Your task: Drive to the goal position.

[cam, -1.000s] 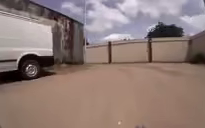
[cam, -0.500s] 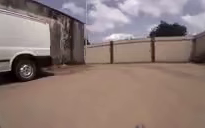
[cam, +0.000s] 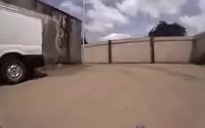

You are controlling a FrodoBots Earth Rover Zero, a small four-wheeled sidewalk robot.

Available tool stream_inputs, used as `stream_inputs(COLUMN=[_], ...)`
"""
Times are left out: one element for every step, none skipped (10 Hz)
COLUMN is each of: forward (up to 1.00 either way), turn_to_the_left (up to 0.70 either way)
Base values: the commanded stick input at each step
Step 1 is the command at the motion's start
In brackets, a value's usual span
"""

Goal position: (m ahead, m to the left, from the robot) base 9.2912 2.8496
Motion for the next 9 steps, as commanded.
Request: stream_inputs(forward=[0.85, 0.85, 0.85, 0.85, 0.85, 0.85, 0.85, 0.85, 0.85], turn_to_the_left=[-0.05, 0.00, 0.00, 0.00, 0.00, 0.00, 0.00, 0.00, 0.00])
